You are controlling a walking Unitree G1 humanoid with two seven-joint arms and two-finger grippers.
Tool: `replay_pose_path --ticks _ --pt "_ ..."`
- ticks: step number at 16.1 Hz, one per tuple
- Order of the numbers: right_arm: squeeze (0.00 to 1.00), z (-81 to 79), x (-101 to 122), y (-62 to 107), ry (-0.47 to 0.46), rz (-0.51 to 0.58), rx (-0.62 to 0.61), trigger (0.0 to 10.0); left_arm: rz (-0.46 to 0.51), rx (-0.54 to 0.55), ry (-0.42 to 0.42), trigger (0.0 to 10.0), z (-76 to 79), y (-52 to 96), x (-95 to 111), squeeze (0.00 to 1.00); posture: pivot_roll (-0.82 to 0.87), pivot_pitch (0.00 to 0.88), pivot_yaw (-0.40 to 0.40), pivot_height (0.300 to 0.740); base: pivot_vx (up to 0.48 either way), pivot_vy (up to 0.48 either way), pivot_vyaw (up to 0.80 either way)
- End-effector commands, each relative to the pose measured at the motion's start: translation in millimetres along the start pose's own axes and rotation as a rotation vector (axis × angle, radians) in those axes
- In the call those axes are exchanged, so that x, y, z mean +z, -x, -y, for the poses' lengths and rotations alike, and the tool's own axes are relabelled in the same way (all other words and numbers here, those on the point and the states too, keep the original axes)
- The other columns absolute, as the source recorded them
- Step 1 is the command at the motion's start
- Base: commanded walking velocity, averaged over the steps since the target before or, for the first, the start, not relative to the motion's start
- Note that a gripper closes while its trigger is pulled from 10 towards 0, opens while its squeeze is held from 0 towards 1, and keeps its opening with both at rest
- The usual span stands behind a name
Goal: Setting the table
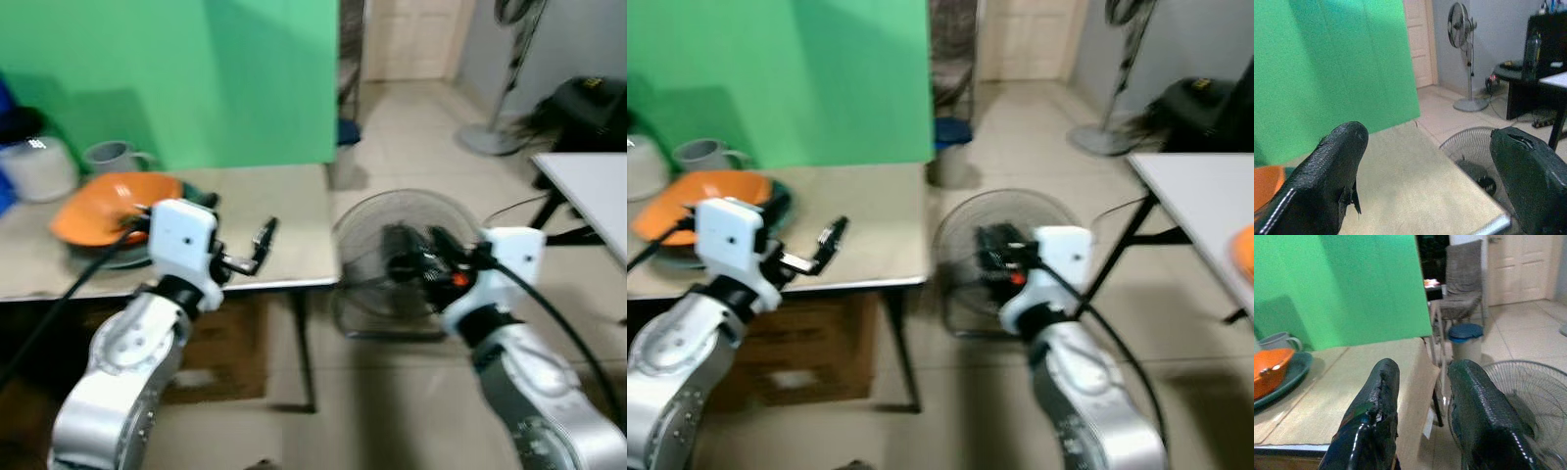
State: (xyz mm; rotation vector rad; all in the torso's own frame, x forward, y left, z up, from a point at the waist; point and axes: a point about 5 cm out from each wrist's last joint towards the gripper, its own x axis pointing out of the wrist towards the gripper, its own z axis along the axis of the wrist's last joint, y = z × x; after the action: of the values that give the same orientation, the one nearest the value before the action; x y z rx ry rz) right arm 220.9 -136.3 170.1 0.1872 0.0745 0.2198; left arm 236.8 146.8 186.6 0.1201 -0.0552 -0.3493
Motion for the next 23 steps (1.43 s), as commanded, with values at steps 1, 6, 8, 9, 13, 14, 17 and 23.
replay_pose_path --ticks 1,6,8,9,13,14,17,23 --pt "0.00 -4.9 -2.4 -2.9 -0.025 -0.023 0.032 10.0 0.004 0.027 -0.018 10.0 -4.5 1.5 3.3 0.00 0.10 0.000 0.045 0.740 0.000 0.345 0.00" --pt "0.00 -0.8 -4.6 -6.1 -0.037 -0.049 0.021 10.0 -0.006 0.082 0.001 10.0 -9.2 5.2 1.5 0.00 0.11 0.000 0.038 0.740 0.000 0.274 0.00" --pt "0.00 -2.0 -4.0 -7.6 -0.029 -0.055 0.043 10.0 -0.013 0.092 0.017 10.0 -10.7 4.4 1.2 0.00 0.11 0.000 0.037 0.740 0.000 0.000 0.00" --pt "0.00 -2.9 -3.6 -8.6 -0.026 -0.057 0.054 10.0 -0.020 0.100 0.003 10.0 -11.9 3.5 0.1 0.00 0.11 0.000 0.038 0.740 0.000 0.000 0.56" --pt "0.00 -5.5 -3.4 -11.2 -0.004 -0.062 0.090 10.0 -0.016 0.102 -0.010 10.0 -13.9 2.2 1.2 0.00 0.12 0.000 0.040 0.740 0.000 0.000 0.80" --pt "0.00 -5.7 -3.5 -12.0 -0.003 -0.062 0.092 10.0 -0.016 0.105 -0.010 10.0 -14.8 2.5 1.3 0.00 0.12 0.000 0.040 0.740 0.266 0.000 0.80" --pt "0.00 -6.6 -4.5 -16.2 0.010 -0.068 0.110 10.0 -0.023 0.114 -0.017 10.0 -17.1 4.4 0.3 0.00 0.13 0.000 0.032 0.740 0.349 0.000 0.80" --pt "0.00 -9.8 -5.1 -18.4 0.017 -0.073 0.140 10.0 -0.027 0.100 -0.028 10.0 -15.9 5.7 -0.7 0.00 0.13 0.000 0.028 0.740 0.356 0.000 0.13"
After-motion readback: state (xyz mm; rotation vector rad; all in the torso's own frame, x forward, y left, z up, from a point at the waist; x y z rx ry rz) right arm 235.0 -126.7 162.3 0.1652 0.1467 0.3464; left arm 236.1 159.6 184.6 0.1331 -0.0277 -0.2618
